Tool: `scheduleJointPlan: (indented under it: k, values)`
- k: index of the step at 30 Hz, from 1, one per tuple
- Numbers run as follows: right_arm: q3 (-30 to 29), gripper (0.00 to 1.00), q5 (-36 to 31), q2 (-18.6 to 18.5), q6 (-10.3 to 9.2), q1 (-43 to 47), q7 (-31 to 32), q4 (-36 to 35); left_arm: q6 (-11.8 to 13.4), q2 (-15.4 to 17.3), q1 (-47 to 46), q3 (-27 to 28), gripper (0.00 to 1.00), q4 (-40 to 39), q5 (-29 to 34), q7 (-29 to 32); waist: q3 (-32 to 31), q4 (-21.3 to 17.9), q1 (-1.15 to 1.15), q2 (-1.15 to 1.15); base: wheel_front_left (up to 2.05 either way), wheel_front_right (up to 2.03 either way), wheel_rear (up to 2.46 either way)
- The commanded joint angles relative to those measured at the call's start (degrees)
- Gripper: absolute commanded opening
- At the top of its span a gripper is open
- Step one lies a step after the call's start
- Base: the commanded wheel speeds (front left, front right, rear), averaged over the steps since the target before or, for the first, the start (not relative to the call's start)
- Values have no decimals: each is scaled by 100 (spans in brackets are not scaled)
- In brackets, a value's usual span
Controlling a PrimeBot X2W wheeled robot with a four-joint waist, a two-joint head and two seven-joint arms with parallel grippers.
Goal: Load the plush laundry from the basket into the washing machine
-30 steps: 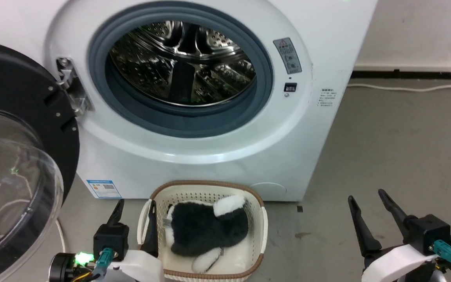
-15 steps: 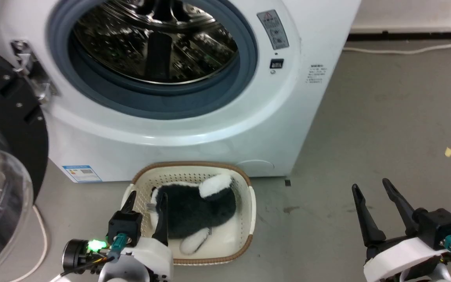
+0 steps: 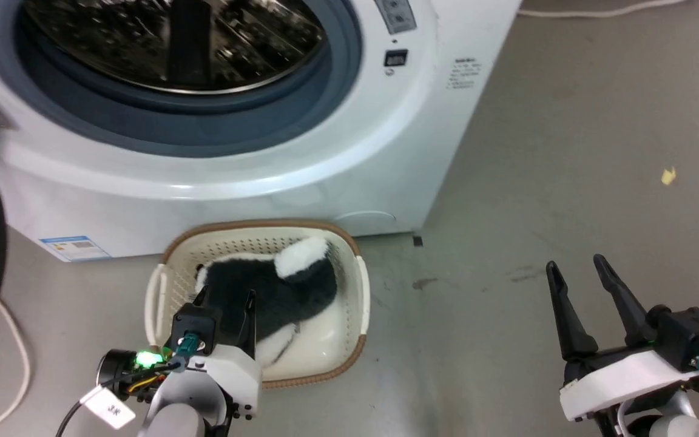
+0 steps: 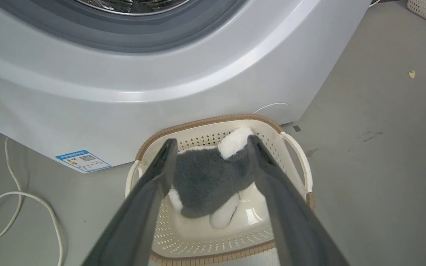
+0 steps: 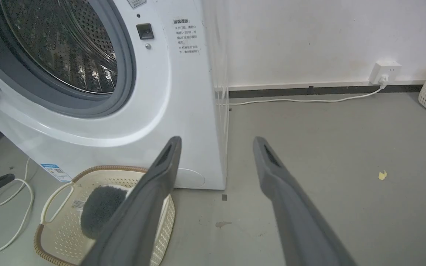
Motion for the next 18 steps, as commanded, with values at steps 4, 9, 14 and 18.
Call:
scheduleJointPlan:
  k: [4,9,14,18]
  values:
    - [24,100,195,10,-2,-157,-99,15,-75,121,-308,-116,100,360,-40,51,271,-197,-1,0,0,0,0]
    - [45,100,328,10,-2,-209,-158,33,-120,157,-586,-213,100,708,-86,141,476,-327,-1,0,0,0,0]
    - [97,100,474,11,-3,-289,-218,34,-61,263,-871,-310,100,1105,-90,281,688,-463,-1,0,0,0,0]
    - [139,100,601,12,-3,-345,-266,17,36,399,-1104,-355,100,1431,-106,369,870,-572,-1,0,0,0,0]
